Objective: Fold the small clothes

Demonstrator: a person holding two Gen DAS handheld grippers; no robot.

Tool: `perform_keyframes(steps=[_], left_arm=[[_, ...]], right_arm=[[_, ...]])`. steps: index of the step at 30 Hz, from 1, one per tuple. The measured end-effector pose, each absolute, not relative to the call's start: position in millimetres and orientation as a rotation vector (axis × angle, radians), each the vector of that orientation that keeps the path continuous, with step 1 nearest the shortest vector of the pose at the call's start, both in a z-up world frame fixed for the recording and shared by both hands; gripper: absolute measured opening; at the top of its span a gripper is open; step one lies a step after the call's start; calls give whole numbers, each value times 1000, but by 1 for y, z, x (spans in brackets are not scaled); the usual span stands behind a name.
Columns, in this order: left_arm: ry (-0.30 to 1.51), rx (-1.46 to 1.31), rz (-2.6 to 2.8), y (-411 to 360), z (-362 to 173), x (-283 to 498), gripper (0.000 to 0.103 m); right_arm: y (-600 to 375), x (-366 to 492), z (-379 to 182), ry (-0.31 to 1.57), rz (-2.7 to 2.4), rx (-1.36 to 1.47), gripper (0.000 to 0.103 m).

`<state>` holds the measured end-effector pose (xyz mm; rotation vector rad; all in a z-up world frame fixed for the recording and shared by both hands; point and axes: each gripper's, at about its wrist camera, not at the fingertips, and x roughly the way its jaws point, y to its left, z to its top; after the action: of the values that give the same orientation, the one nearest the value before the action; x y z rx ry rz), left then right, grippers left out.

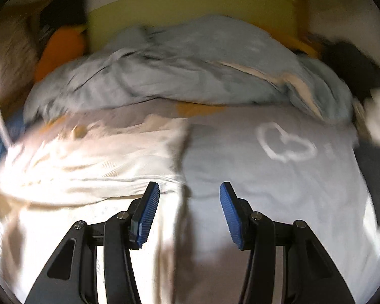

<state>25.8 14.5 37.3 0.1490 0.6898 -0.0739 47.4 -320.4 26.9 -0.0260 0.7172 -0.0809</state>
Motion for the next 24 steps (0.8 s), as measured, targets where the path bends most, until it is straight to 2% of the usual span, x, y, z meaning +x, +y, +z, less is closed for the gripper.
perform_keyframes(steps=[4,9,11,12,16,21,23,24], left_arm=[[695,199,-173,2,36,-6,9],[826,244,-228,-9,-6,-23,12],[882,223,-266,-11,-19,-24,13],[899,198,-292,-12,-21,-24,16],[912,31,-368,-4,-15,-21,41],[958,-60,-410,3,-15,-15,50],[986,-103,-384,12,-21,-14,54],[999,-132,-367,18,-24,-13,55]], right_arm=[[-311,75,12,774,-98,-36,51],[-312,101,-23,920,-57,-92,51],[-313,98,-29,914,-48,-94,28],[-316,97,-28,910,-52,-75,4],[-337,86,-23,907,-168,-34,3],[-367,83,-36,980,-190,164,3],[-366,81,-32,959,-211,155,14],[-364,78,-26,940,-242,140,28]])
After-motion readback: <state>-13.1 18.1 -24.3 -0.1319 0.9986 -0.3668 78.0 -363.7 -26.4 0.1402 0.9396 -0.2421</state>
